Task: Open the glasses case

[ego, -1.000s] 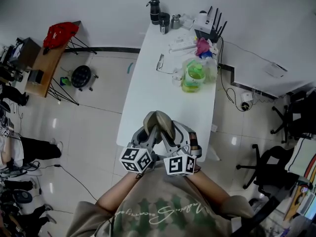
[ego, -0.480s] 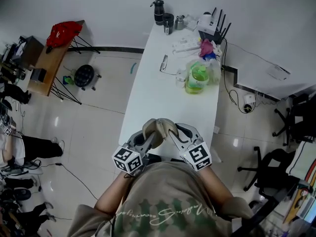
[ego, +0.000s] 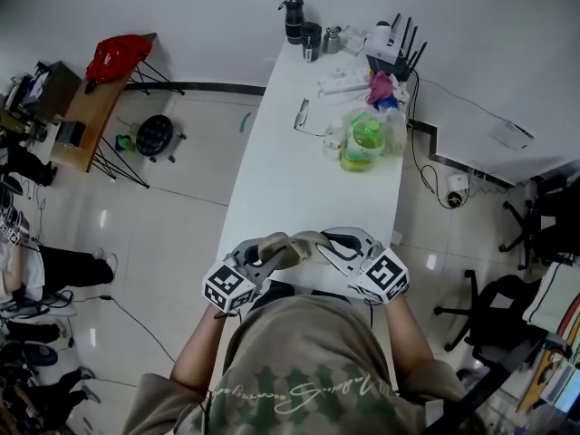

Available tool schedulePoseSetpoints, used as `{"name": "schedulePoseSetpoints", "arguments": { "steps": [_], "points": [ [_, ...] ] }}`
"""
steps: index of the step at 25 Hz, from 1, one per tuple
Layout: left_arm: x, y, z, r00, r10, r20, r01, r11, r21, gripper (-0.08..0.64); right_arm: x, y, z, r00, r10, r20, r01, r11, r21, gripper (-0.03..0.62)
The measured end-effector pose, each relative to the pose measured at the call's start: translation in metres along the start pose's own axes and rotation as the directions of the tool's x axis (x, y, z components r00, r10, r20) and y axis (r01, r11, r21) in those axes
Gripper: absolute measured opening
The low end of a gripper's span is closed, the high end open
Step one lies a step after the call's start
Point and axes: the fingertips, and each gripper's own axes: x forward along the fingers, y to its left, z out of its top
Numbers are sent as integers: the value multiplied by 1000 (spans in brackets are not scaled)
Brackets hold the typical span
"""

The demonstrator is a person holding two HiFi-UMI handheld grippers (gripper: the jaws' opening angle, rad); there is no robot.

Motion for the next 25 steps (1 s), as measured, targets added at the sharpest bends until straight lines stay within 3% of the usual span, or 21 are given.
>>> {"name": "schedulePoseSetpoints", "arguments": {
  "steps": [2,4,6,8,11,14,18,21,25],
  "points": [
    [3,-7,-11,997,-38,-71,46,992,117,64,1,9,-3,998,55,-18,-56,997,-53,75],
    [6,-19,-21,988,-95,-123,118,975,188,52,0,21,-7,991,127,-36,-129,988,-80,75],
    [6,-31,-26,973,-167,-156,197,960,197,47,-2,29,-13,977,206,-47,-208,977,-50,75],
    [3,-46,-25,950,-265,-164,293,940,177,46,-7,34,-17,955,294,-30,-292,954,64,75],
    [-4,-72,-15,889,-445,-113,456,883,109,46,-18,40,-20,906,420,48,-417,869,266,74],
    [-8,-94,-8,827,-557,-81,562,822,88,44,-22,49,-20,869,478,129,-491,797,351,63],
    [-8,-105,1,777,-629,-7,629,776,52,44,-25,46,-18,836,479,268,-548,702,455,63],
    [-12,-109,4,741,-671,38,671,741,13,41,-25,48,-17,814,485,318,-579,648,494,63],
    [-11,-116,6,702,-707,93,711,702,-28,38,-26,48,-19,773,484,410,-633,550,545,63]
  ]
}}
